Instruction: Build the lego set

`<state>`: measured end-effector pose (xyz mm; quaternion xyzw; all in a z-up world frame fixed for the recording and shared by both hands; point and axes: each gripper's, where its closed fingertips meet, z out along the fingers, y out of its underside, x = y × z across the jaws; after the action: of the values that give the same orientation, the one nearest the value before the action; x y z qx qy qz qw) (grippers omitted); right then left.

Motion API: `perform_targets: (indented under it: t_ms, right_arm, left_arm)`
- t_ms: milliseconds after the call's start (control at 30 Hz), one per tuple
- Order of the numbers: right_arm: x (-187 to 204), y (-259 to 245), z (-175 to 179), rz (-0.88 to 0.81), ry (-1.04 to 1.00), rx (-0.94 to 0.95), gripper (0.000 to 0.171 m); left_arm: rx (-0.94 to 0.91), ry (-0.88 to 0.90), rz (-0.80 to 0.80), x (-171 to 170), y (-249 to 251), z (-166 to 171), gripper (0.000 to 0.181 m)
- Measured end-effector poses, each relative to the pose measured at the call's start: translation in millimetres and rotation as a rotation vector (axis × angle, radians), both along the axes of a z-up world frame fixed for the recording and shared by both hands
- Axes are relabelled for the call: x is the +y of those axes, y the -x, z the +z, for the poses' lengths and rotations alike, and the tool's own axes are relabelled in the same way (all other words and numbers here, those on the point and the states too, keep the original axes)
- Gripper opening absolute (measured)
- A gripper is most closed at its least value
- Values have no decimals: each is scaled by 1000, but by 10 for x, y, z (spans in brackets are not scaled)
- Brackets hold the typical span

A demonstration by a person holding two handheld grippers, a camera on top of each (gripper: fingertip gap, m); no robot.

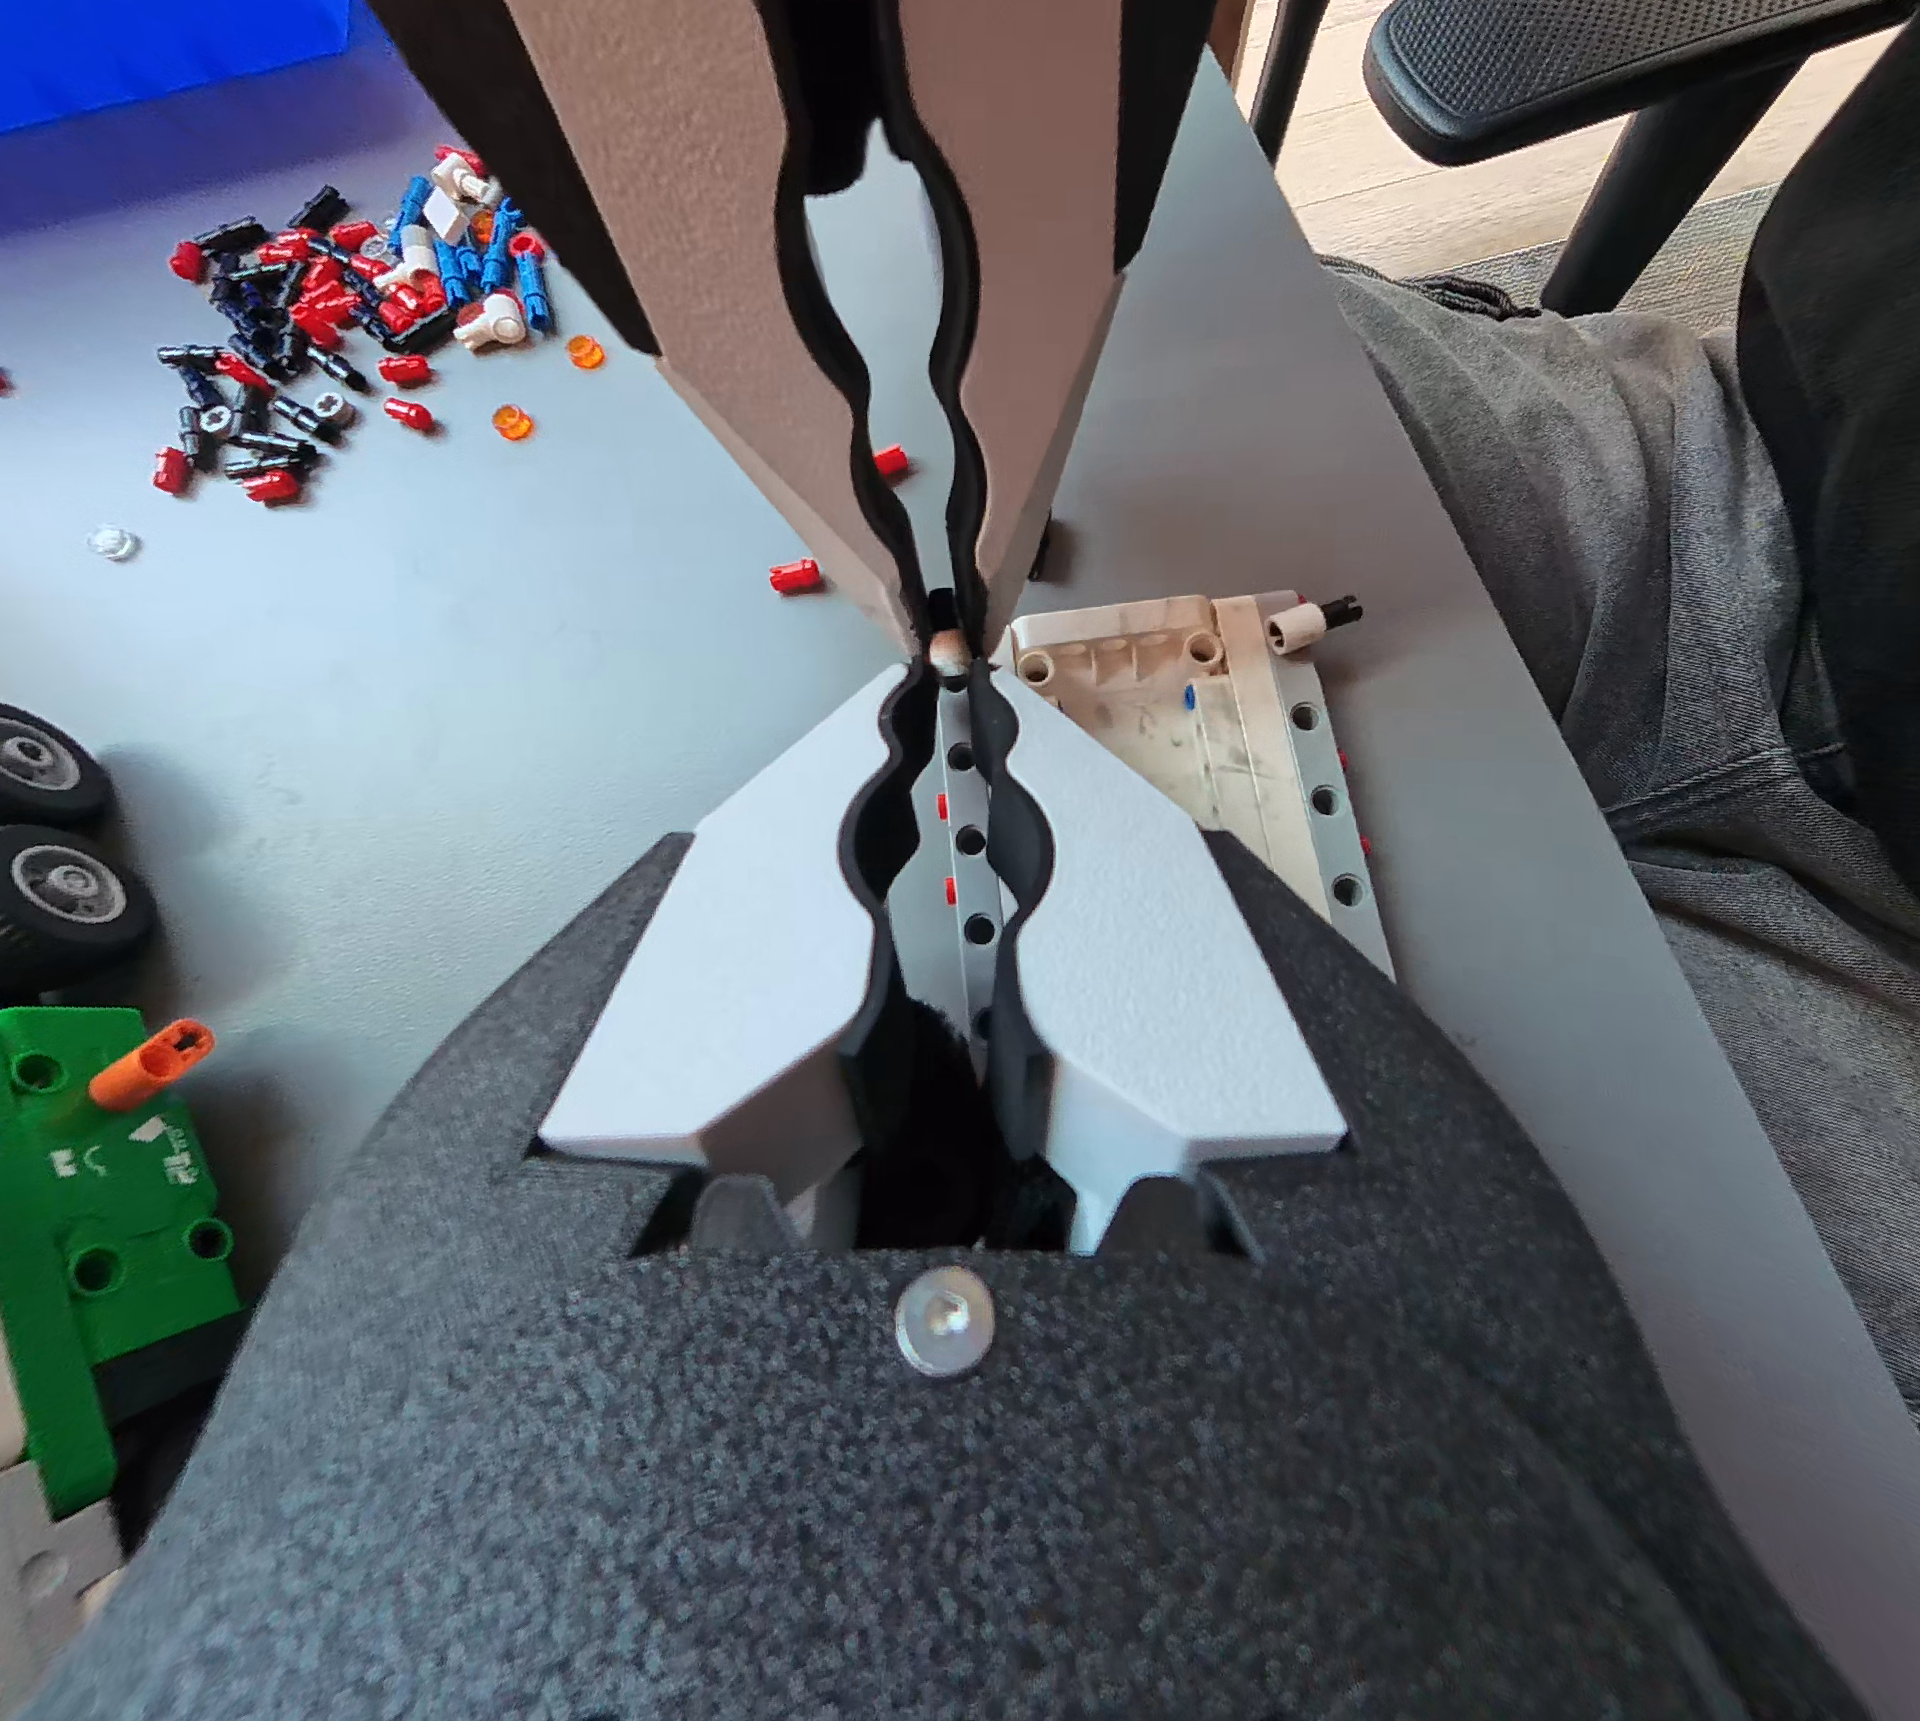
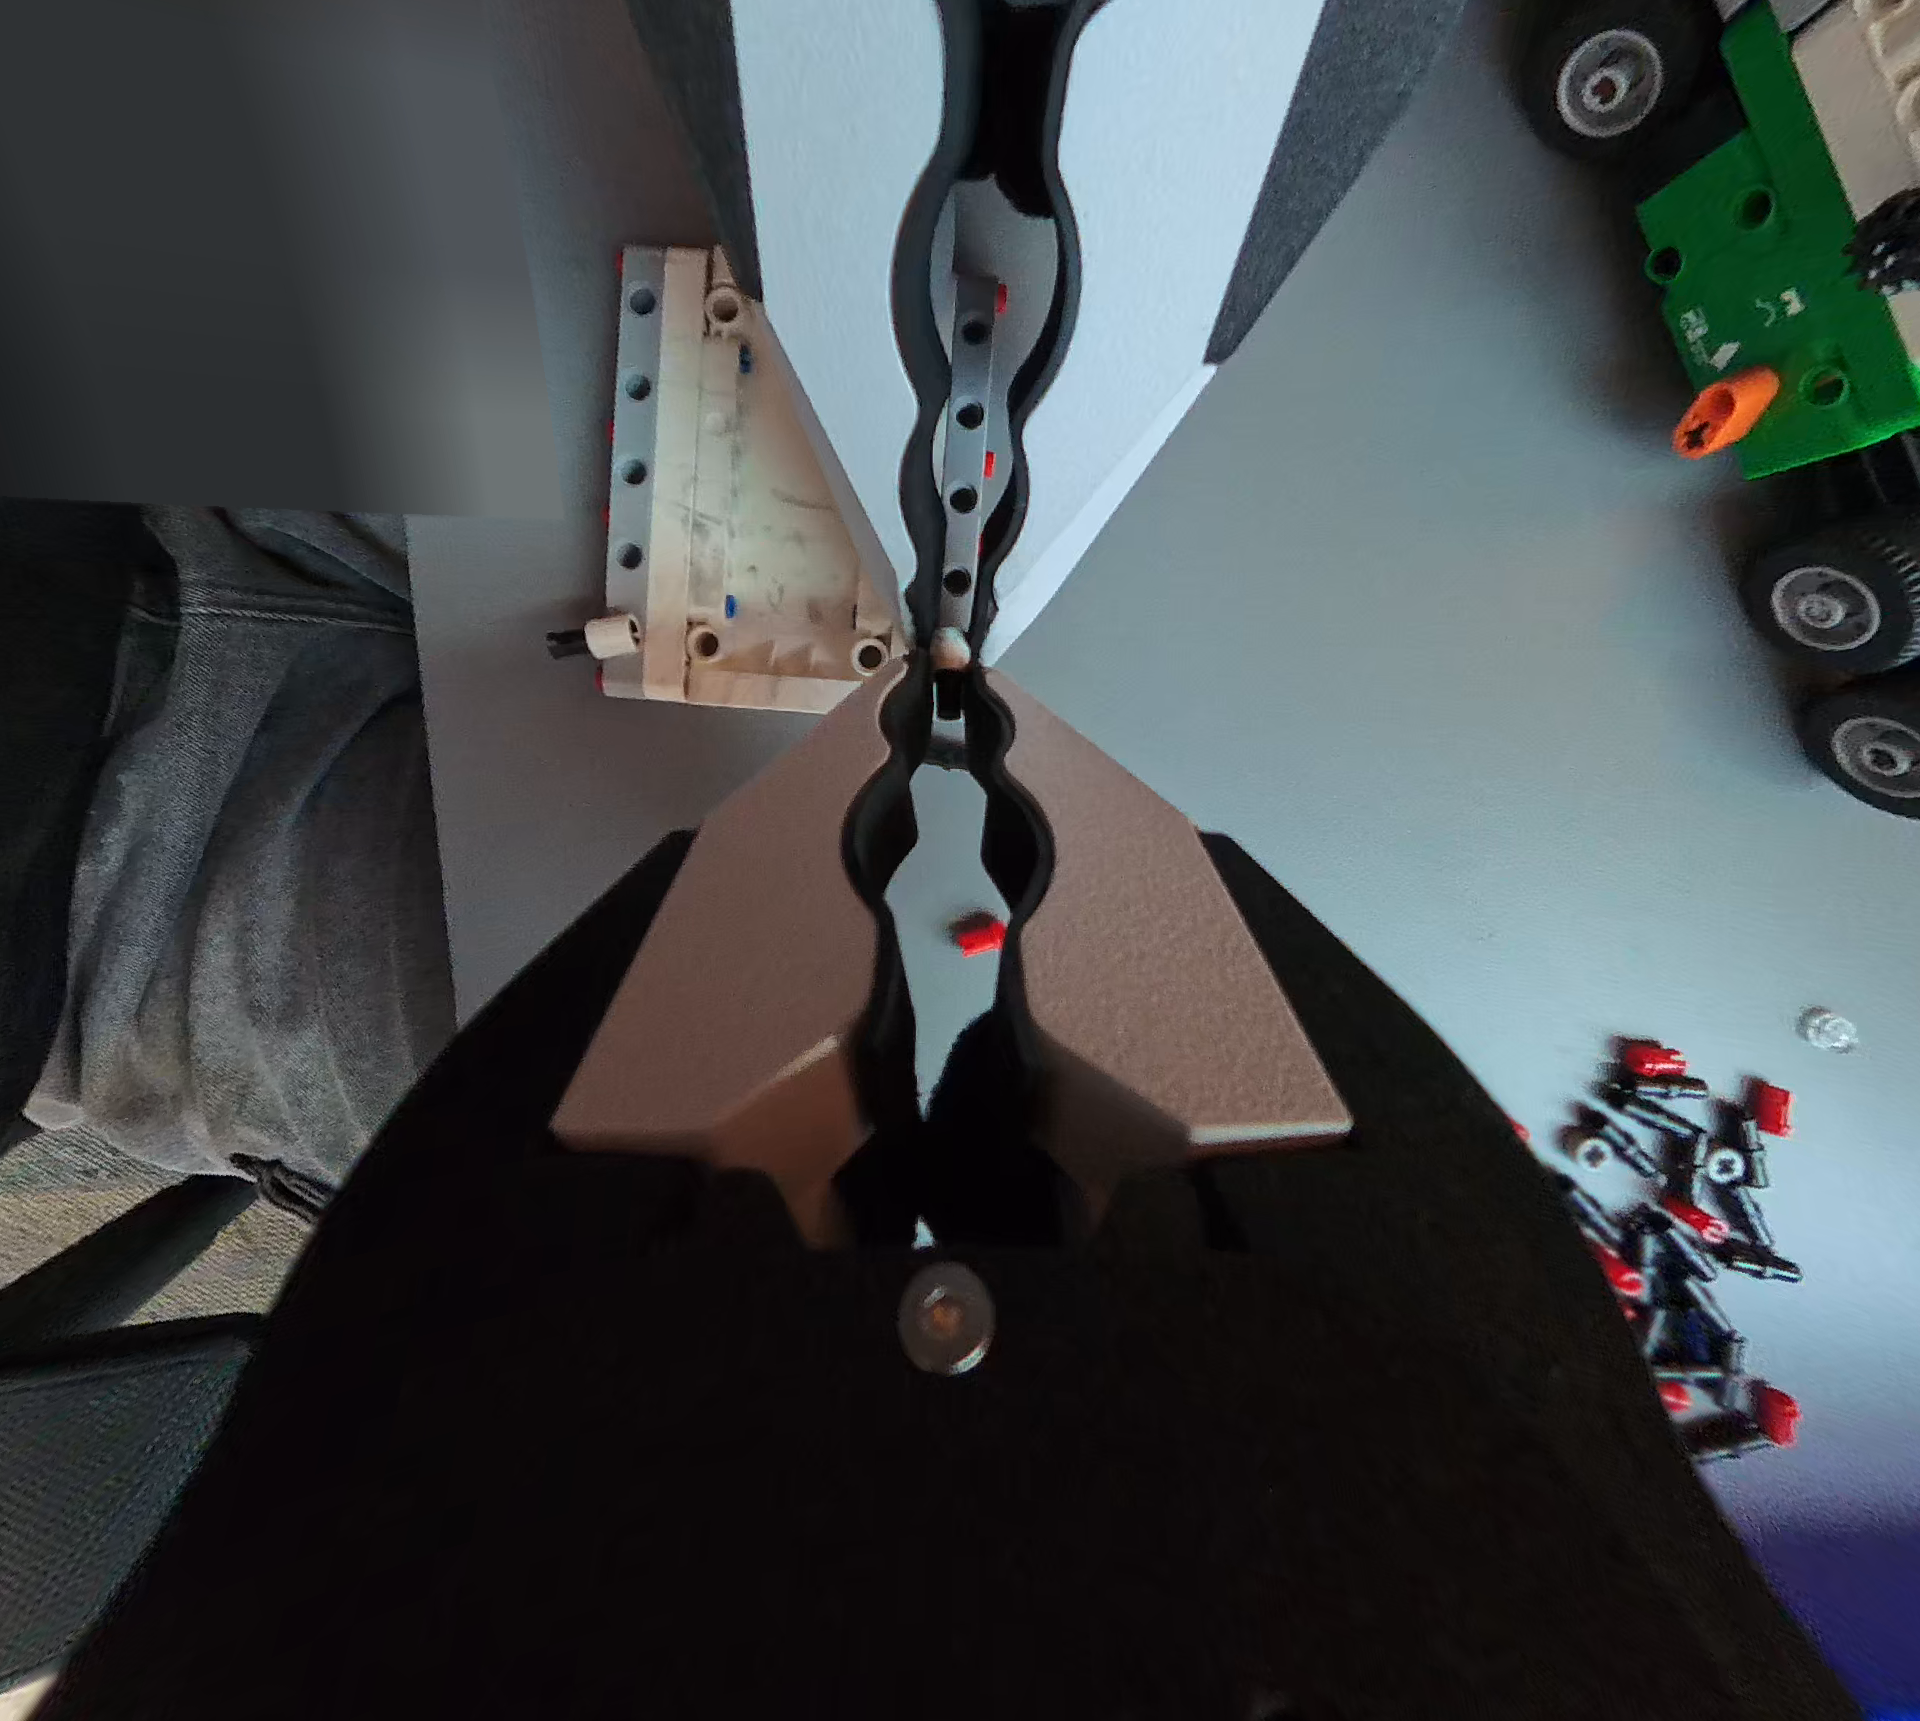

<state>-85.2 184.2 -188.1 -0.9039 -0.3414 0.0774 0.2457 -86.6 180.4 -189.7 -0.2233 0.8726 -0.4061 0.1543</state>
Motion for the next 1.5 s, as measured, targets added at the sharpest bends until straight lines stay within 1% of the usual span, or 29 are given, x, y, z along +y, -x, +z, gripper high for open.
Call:
perform_targets:
  t_ms: [100, 233, 400, 533, 600, 767, 900, 1000, 1100, 1333, 1500]
  right_arm:
    - [-4, 11, 0, -53, 19, 93, 4]
    - [-8, 17, 0, -87, 20, 124, 4]
    - [-20, 1, -24, -149, 36, 229, 4]
    - [-62, -17, -121, -147, 41, 186, 3]
    - [-52, -56, -113, -142, 35, 168, 3]
    - [-21, -44, 32, -128, -3, 204, 4]
    - [86, -47, 130, -115, -111, 168, 6]
    - [143, -34, 186, -112, -187, 194, 7]
    - [147, -8, 228, -103, -214, 241, 8]
    - [111, 28, 295, -74, -202, 289, 5]
    - [80, 49, 195, -69, -140, 279, 5]
  left_arm:
    - [23, 14, -6, -2, 5, 1, 4]
    - [49, 31, -13, -5, 12, 4, 4]
    - [70, 47, -14, -10, -15, 10, 4]
    - [77, 29, -25, -33, -39, -19, 3]
    - [77, 35, -16, -25, -68, -12, 3]
    - [53, 123, -21, -3, -70, 127, 3]
    - [68, 197, -21, 69, -67, 218, 3]
    - [74, 237, -21, 100, -65, 268, 3]
    - [78, 263, -33, 102, -49, 302, 3]
    - [68, 279, -61, 83, -7, 333, 3]
    - [38, 195, -61, 67, 17, 235, 4]
